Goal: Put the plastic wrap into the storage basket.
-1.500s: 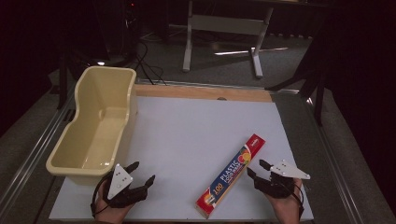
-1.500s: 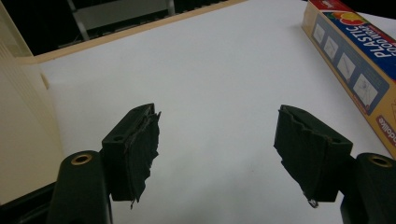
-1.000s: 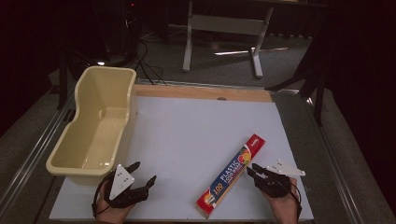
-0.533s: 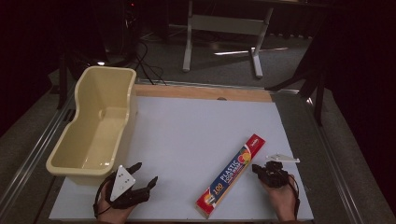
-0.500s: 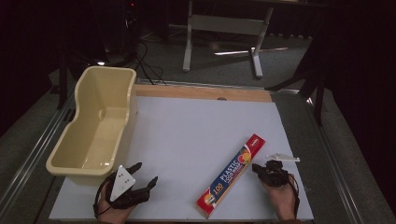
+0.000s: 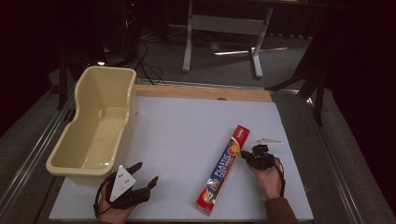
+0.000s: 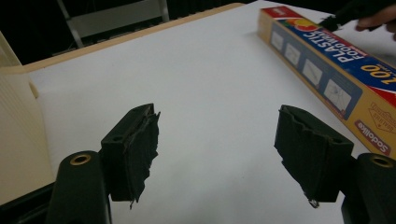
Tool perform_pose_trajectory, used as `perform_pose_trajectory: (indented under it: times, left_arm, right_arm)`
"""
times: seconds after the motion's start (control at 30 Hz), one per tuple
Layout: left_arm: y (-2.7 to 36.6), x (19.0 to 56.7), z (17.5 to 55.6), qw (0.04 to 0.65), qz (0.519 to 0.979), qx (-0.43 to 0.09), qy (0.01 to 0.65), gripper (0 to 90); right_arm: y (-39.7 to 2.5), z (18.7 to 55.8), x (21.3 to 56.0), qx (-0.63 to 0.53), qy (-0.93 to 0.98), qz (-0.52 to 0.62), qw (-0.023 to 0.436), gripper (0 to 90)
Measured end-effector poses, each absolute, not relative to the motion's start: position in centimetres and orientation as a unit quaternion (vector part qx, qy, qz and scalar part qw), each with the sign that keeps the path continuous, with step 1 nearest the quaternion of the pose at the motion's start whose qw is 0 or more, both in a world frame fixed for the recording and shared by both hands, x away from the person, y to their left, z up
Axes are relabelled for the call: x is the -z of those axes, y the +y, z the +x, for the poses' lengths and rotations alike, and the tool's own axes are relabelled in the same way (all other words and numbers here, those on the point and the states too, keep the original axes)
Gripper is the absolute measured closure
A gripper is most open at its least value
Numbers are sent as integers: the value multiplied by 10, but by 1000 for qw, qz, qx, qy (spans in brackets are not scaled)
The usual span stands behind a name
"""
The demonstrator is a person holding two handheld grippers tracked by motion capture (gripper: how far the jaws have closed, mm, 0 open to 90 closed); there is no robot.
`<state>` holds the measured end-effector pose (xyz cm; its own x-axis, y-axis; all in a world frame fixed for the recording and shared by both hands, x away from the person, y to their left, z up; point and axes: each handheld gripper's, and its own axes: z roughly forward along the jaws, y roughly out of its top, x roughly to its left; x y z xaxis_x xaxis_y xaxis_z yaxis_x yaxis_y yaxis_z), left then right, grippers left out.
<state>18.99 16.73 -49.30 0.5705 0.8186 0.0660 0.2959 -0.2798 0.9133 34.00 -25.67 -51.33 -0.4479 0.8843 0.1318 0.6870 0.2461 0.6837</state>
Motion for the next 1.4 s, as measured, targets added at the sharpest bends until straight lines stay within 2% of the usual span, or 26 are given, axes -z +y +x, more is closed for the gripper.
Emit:
perform_pose_trajectory:
  times: [0.1, 0.27, 0.5, 0.77, 1.2, 1.4]
  left_arm:
    - [167, 493, 189, 472, 750, -277, 370, 297]
    - [168, 493, 189, 474, 749, -278, 370, 298]
    - [167, 493, 189, 471, 751, -278, 370, 300]
    - [166, 494, 189, 468, 753, -277, 370, 301]
    - [166, 494, 189, 468, 754, -276, 369, 301]
    - [166, 494, 189, 468, 754, -277, 367, 300]
  right_arm:
    - [-238, 357, 513, -344, 786, 495, 137, 900]
    - [-227, 362, 512, -331, 797, 484, 146, 900]
    - [-232, 330, 495, -384, 789, 461, 133, 898]
    - [-214, 277, 480, -426, 805, 397, 113, 897]
    - [-165, 237, 485, -416, 850, 318, 55, 897]
    - [-143, 232, 488, -409, 864, 291, 40, 897]
